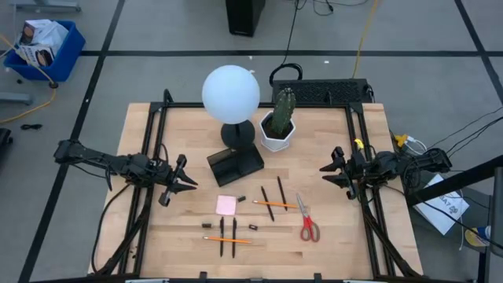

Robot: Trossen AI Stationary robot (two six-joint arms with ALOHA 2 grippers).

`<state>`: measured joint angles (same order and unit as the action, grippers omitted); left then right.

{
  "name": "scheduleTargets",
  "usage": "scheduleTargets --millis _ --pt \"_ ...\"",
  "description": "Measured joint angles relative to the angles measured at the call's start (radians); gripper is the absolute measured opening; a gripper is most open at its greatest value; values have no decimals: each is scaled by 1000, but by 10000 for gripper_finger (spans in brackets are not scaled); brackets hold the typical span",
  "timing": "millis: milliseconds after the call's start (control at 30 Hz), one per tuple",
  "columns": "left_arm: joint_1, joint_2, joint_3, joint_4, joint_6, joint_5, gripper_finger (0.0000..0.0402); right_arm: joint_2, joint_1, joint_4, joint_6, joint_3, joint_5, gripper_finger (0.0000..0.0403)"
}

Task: Pick and place office supplies into organizer
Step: Put the top orange pencil into the desk organizer

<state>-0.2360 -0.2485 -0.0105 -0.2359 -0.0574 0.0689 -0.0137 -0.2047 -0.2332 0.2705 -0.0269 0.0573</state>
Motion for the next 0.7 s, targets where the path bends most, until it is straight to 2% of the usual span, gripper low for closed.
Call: scheduleTargets --millis 133,300,400,567,700 --pt "0 0 0 0 0 0 63 -3 0 -30 39 0 90 128" --pt "0 0 0 0 0 0 63 -7 0 -98 57 0 105 128" --pt "0 0 0 0 0 0 63 -37 0 -130 131 2 101 128" --pt "0 0 0 0 0 0 63 -185 0 -227 299 14 97 128" --pt "0 0 0 0 0 0 63 -370 -23 -405 347 13 45 128"
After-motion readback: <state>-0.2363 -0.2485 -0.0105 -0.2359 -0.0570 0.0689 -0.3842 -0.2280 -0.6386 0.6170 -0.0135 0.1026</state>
